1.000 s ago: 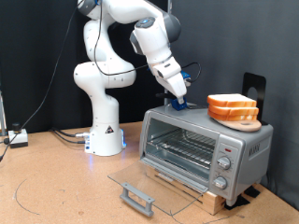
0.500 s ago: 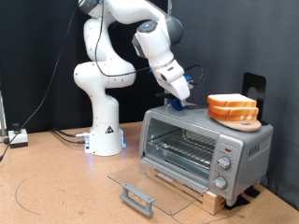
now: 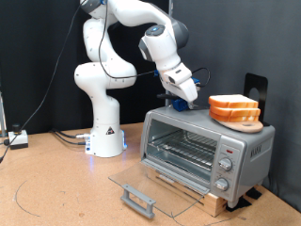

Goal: Make a piece of toast with the oven

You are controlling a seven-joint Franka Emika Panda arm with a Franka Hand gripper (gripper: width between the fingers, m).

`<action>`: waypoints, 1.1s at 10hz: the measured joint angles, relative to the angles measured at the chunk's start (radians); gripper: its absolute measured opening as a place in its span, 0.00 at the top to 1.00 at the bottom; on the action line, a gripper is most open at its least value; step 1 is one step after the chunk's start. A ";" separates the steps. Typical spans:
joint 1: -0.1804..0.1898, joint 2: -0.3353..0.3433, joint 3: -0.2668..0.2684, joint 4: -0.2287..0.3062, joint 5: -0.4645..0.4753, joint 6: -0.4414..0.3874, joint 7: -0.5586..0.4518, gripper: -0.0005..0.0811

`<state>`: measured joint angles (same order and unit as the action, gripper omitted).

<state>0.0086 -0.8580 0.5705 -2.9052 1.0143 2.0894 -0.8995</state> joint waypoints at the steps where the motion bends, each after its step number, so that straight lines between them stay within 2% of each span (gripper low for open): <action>1: -0.001 0.000 0.015 -0.001 0.016 0.012 0.001 0.01; 3: -0.006 0.003 0.030 -0.001 0.036 0.035 0.006 0.01; 5: -0.027 0.011 0.029 0.006 0.033 0.030 0.016 0.01; 8: -0.066 0.012 0.002 0.020 0.000 -0.011 0.021 0.01; 11: -0.094 0.012 -0.009 0.023 -0.038 -0.016 0.016 0.01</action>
<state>-0.0850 -0.8461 0.5613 -2.8820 0.9768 2.0736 -0.8836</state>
